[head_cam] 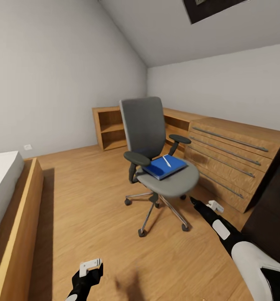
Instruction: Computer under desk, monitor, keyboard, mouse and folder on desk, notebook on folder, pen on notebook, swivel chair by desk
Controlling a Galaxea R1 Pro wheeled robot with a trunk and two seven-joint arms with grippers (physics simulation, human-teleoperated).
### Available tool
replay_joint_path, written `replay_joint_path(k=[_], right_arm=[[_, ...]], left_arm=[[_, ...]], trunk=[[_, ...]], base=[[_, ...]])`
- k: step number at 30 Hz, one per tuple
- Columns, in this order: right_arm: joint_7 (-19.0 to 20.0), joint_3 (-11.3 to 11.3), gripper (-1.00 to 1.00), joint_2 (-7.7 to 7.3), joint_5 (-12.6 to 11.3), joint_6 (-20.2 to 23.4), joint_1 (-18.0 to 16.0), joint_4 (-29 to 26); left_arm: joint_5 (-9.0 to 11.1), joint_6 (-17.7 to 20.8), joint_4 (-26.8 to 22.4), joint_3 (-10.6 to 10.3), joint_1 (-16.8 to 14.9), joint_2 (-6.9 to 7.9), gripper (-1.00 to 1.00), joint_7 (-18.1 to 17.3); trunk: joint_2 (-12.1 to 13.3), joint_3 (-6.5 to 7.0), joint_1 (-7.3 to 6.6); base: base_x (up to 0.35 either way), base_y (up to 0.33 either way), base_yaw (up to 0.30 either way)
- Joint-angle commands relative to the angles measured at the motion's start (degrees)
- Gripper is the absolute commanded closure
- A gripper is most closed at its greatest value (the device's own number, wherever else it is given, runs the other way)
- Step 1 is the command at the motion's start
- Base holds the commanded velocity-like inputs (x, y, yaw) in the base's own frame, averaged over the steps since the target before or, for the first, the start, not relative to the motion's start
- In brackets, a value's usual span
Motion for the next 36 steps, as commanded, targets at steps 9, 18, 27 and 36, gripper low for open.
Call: replay_joint_path(k=[9, 18, 27, 36], right_arm=[[0.24, -0.07, -1.0, 0.03, -0.19, -4.6, -0.04, 0.58], [0.04, 0.19, -1.0, 0.04, 0.24, -11.06, -0.04, 4.61], [-0.29, 0.32, -1.0, 0.44, 3.52, -21.06, -0.01, 14.28], [-0.5, 0.29, -1.0, 0.92, 6.36, -25.71, 3.24, 17.53]], left_arm=[[0.42, -0.21, 0.03, -0.08, -0.02, 0.0, -1.0, 0.13], [0.47, -0.69, 1.94, -0.05, -0.02, 0.0, -1.0, -0.06], [0.4, -3.25, 5.62, -0.18, -0.02, -0.04, -1.0, -0.38], [0.33, -3.75, 6.27, -0.41, -0.02, -0.16, -1.0, -0.09]], trunk=[[-0.02, -0.05, -0.04], [-0.02, -0.05, -0.04], [0.05, 1.06, -0.17], [3.25, 2.5, -1.93]], base=[[-0.204, 0.0, 0.0], [-0.07, 0.0, 0.0], [-0.008, 0.0, 0.0], [-0.001, 0.0, 0.0]])
